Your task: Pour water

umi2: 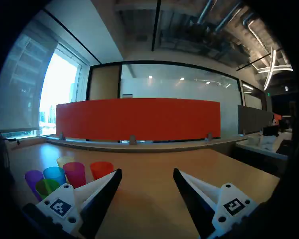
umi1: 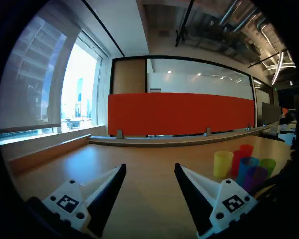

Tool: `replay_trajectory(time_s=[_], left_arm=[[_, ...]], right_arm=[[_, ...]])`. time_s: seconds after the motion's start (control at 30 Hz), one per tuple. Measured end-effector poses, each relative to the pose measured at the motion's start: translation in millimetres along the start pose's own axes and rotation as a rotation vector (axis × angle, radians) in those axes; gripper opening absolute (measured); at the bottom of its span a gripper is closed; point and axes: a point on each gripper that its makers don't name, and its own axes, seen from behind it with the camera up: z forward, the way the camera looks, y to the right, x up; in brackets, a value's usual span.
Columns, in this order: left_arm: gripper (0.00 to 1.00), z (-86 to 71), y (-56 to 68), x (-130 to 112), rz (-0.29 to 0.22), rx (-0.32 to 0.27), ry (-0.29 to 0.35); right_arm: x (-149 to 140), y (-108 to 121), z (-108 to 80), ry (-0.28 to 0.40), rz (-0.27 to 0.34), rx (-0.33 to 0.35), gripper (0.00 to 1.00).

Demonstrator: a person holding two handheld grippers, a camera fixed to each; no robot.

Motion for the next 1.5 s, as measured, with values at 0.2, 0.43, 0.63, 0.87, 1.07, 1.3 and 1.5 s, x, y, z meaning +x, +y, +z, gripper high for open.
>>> replay_trajectory(time_s=[0.2, 0.43, 0.63, 0.87, 1.07, 1.3, 1.5], left_arm=[[0.89, -0.6, -0.1, -0.2, 0.001, 0.000, 0.000], [0.89, -0.6, 0.6, -0.5, 0.000, -0.001, -0.001], [0.89, -0.4, 0.9, -0.3, 0.002, -0.001, 0.000], [0.89, -0.9, 0.3, 0.2, 0.005, 0.003, -0.003], [0.89, -1.8, 3.9, 12.1, 0.029, -0.013, 0.010], [0.89, -2.9, 12.7, 38.6, 0.032, -0.047, 0.025], [0.89, 0.2, 9.2, 53.2, 0.017, -0.034, 0.019]], right_arm=[[0.3, 0.1, 0.0, 0.000, 0.000, 0.000, 1.00], [0.6, -0.1, -0.5, 0.000, -0.001, 0.000, 1.00], [0.4, -0.8, -0.8, 0.000, -0.001, 0.001, 1.00], [-1.8, -0.3, -0.7, -0.006, -0.006, 0.005, 1.00], [17.9, 2.4, -2.0, 0.017, -0.012, 0.009, 1.00], [44.6, -0.9, -4.3, 0.036, -0.039, 0.020, 1.00], [60.3, -5.3, -5.8, 0.042, -0.040, 0.032, 1.00]])
